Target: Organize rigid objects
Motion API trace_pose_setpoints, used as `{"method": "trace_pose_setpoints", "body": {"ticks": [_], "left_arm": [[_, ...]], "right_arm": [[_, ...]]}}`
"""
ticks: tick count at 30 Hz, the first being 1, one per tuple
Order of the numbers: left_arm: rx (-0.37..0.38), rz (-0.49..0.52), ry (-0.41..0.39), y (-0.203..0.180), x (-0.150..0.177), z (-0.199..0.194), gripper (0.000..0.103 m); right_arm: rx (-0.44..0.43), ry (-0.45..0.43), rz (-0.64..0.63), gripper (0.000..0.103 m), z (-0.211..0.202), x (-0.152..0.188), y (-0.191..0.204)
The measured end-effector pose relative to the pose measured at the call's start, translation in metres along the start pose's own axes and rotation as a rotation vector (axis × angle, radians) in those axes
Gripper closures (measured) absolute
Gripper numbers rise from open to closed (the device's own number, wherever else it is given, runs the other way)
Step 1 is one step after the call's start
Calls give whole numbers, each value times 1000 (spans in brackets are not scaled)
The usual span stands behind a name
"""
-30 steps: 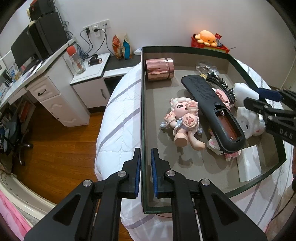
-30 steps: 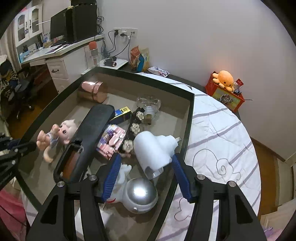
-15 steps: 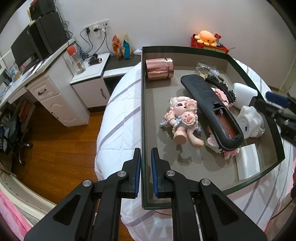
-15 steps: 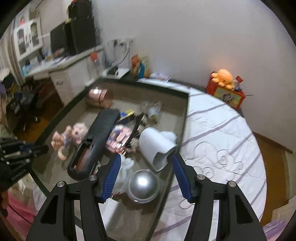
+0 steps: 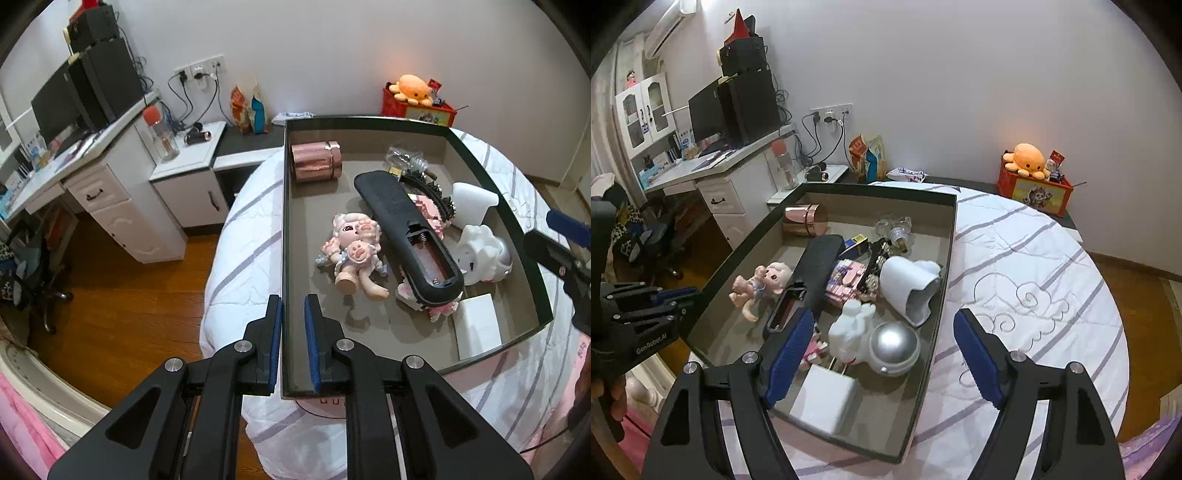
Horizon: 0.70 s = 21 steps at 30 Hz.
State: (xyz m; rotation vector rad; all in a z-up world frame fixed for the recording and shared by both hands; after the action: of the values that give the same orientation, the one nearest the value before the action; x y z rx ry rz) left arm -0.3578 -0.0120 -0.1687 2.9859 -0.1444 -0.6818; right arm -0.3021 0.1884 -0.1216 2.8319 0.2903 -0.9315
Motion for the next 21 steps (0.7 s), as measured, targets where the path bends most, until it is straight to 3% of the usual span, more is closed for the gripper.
{"method": "trace_pose_setpoints", "body": {"ticks": [3, 5, 6, 7, 9, 13, 16, 21], "left_arm": [[51, -4, -5, -2, 1, -10, 85], [48, 3, -24, -6, 3, -18, 60], [38, 8, -41, -8, 4, -23, 39], [29, 12, -70, -10, 6, -30, 27], [38, 12, -97, -13, 7, -39, 25], [22, 2, -140, -18, 12, -57, 11], [7, -16, -171, -19, 15, -67, 6], [7, -21, -218, -24, 22, -84, 2]], "right_arm": [[-3, -4, 6, 23, -6, 4, 1], [-5, -11, 15, 23, -12, 8, 1], [-4, -15, 18, 22, -15, 9, 1], [-3, -18, 20, 21, -18, 11, 2], [9, -25, 22, 18, -24, 13, 2], [20, -61, 19, 17, -40, 18, 4], [36, -91, 23, 0, -52, 22, 4], [42, -132, 29, 0, -72, 29, 4]]}}
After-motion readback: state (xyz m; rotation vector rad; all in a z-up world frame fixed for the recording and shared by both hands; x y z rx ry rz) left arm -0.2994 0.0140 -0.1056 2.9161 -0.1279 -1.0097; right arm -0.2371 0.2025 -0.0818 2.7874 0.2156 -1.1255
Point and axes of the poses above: each gripper's, at about its wrist camera, not at the fingertips, and z roughly the way its jaws point, y to its left, x to its underside, the point moved 1 cm from there along z, roughly the way its jaws point, and after that the axes turned 9 degrees about y, right-handed, at the moved point
